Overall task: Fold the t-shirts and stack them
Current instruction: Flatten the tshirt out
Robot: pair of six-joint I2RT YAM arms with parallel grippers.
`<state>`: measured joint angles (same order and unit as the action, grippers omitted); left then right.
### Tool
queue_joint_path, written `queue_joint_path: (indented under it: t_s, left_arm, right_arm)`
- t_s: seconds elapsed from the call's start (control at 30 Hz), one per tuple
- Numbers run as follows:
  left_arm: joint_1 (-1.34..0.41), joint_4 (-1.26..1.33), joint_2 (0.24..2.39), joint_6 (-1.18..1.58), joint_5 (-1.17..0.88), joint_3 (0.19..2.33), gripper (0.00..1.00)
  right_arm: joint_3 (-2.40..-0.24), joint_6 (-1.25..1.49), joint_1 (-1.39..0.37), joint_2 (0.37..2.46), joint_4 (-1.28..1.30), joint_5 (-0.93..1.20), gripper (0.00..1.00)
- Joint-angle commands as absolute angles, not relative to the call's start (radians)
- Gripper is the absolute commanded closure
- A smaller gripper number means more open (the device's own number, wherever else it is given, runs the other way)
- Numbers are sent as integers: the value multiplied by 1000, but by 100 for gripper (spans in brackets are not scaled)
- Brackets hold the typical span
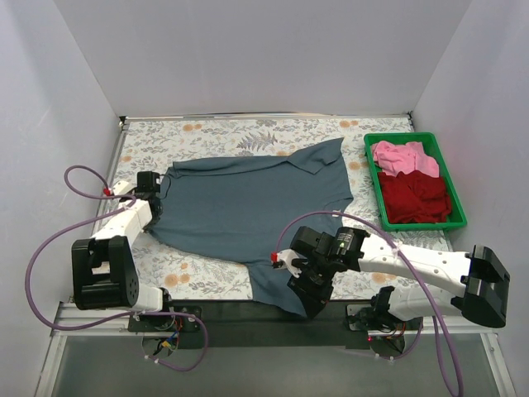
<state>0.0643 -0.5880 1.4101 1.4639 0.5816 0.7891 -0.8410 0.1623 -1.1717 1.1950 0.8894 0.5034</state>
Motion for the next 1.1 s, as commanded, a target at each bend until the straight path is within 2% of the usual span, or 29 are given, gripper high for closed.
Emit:
queue_joint_path:
  t_s: [0.0, 0.03, 0.1, 0.13, 0.17, 0.23, 0.27, 0.33, 0.4, 0.43, 0.5, 0.63, 0.8, 1.07]
  left_arm:
    - [75, -620, 1362, 1512, 634, 785, 94]
    - [78, -624, 1353, 1514, 627, 784, 88]
    - [77, -632, 1327, 1514, 626, 781, 80]
    - [77, -632, 1313, 1508, 627, 778, 70]
    - [77, -630, 1278, 1500, 629, 779, 61]
    - [77, -626, 1244, 1464, 629, 791, 49]
    - [77, -621, 1217, 1448, 624, 804, 35]
    - [77, -609, 1195, 1402, 609, 819, 27]
    - [72, -598, 1181, 1384, 530, 848, 23]
    - [68, -586, 1178, 1367, 493, 856, 23]
    - [37, -580, 1190, 1362, 417, 867, 23]
    - [-40, -568, 1261, 1342, 368, 880, 23]
    - [-66, -512, 1333, 1293, 383, 858, 23]
    - [-66, -419, 1287, 1243, 428, 792, 22]
  right_arm:
    - [-854, 189, -1184, 1187, 902, 525, 65]
    - [-885, 189, -1184, 1187, 905, 514, 56]
    - [-925, 184, -1184, 1177, 907, 462, 50]
    - [-945, 186, -1184, 1174, 908, 431, 45]
    - [-987, 187, -1183, 1169, 911, 358, 43]
    - [-1020, 198, -1151, 1172, 920, 270, 37]
    - [-1037, 204, -1125, 1178, 922, 197, 34]
    - [-1037, 201, -1013, 1187, 911, 167, 34]
    - [-1017, 190, -904, 1207, 887, 138, 35]
    - [-1009, 187, -879, 1215, 858, 127, 40]
    - [-996, 173, -841, 1244, 825, 129, 44]
    - [-1022, 126, -851, 1324, 760, 207, 59]
    - [-1038, 68, -1030, 1410, 628, 275, 59]
    - [-1115, -26, -1166, 1662, 525, 267, 61]
